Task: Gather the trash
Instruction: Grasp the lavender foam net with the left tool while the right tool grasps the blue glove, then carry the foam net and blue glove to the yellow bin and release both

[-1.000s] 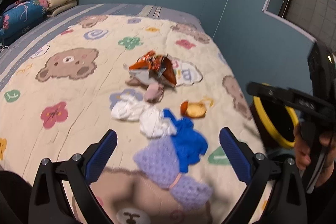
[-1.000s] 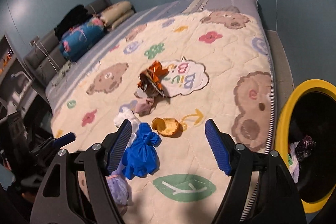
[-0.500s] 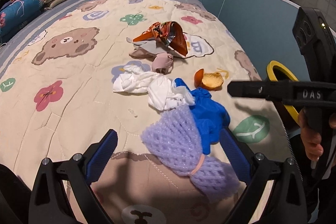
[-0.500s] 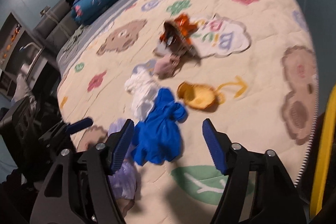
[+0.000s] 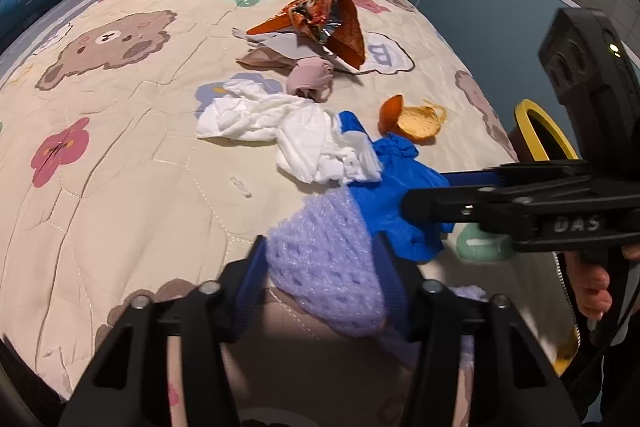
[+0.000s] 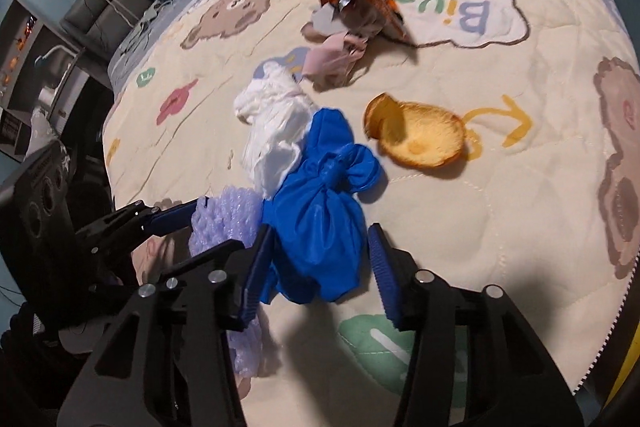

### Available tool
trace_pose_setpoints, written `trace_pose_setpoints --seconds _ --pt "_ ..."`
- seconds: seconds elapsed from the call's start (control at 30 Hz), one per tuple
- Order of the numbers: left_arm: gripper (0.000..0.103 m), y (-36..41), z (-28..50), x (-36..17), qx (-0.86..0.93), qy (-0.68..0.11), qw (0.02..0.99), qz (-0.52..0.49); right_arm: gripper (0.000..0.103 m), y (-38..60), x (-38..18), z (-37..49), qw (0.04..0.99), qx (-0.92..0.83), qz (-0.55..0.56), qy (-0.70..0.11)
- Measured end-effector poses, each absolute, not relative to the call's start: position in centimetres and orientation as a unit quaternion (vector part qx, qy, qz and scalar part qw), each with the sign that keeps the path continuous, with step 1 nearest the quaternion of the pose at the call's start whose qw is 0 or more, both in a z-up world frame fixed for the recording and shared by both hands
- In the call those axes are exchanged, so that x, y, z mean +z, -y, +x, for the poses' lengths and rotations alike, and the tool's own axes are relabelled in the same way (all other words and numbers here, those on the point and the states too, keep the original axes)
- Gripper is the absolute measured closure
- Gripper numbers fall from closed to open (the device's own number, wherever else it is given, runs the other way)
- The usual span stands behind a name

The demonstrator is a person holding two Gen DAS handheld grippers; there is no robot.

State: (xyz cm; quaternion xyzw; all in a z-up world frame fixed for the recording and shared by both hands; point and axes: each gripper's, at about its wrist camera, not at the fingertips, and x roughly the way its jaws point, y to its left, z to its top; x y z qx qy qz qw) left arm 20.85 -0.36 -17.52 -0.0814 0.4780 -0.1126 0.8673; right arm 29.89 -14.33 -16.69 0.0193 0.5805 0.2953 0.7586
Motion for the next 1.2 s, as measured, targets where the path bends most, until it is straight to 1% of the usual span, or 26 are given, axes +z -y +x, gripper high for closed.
trace_pose_setpoints --seconds 0.1,0.2,0.3,0.4,0.57,1.2 --pt "0.067 0.7 20.4 -17.1 -0.12 -0.471 0.871 -0.073 0.07 14.3 -17.0 30.2 0.755 0.294 0.025 -0.586" --pt "0.07 0.6 20.0 -16.5 -0.123 -0.466 0.873 -0.071 0.08 14.1 -17.0 30.0 0.752 0.298 0.022 -0.587" --pt "0.073 0.7 19.8 -16.1 -0.13 -0.463 0.874 -0.067 0.086 14.1 -16.8 30.1 0.755 0.298 0.028 -0.584" --pt "0.075 0.9 19.5 -15.7 -0.134 -0.461 0.875 -0.063 0.089 14.3 -15.9 30.0 0.765 0.295 0.034 -0.571" --pt "0.076 0.9 19.0 -14.6 -0.142 -0.455 0.877 -0.069 0.09 14.9 -14.5 29.9 0.774 0.299 0.049 -0.556" --pt "0.076 -1.4 15.5 -7.6 -0.133 -0.384 0.911 -0.073 0.09 21.0 -5.7 26.3 0.831 0.298 0.094 -0.461"
